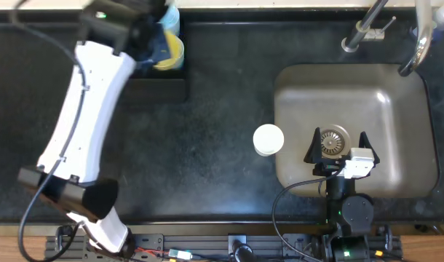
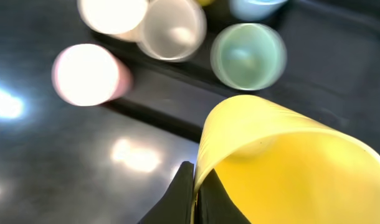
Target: Store Cups
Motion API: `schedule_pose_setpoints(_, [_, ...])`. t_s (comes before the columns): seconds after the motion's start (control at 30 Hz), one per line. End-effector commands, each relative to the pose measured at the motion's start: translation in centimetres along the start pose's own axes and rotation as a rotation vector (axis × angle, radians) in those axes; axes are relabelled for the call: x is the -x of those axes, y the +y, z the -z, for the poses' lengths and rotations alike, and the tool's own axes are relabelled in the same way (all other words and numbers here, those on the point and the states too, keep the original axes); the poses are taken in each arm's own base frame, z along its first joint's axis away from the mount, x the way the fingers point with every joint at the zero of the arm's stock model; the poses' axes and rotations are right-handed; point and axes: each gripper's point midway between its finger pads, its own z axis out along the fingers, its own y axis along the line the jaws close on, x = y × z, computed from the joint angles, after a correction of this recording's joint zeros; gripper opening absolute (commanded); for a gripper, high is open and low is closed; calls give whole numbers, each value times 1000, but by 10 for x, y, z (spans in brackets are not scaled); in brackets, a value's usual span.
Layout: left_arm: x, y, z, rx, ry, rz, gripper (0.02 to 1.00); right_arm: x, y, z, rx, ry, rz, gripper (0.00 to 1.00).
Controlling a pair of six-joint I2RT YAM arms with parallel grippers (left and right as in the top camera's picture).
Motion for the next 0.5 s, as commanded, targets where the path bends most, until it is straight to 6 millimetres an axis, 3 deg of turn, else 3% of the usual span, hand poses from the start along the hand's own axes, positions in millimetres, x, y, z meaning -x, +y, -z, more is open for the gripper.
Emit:
schedule_pose_setpoints(0.03, [9, 26, -16, 43, 31, -58, 36, -3, -3, 0, -14, -4, 3, 998])
schedule_pose_setpoints(0.2, [7, 54, -40, 43, 113, -35, 36, -3, -3, 0, -14, -4, 3, 998])
schedule_pose_setpoints(0.5, [-14, 71, -80, 10, 170, 8, 36, -3, -3, 0, -14, -4, 3, 998])
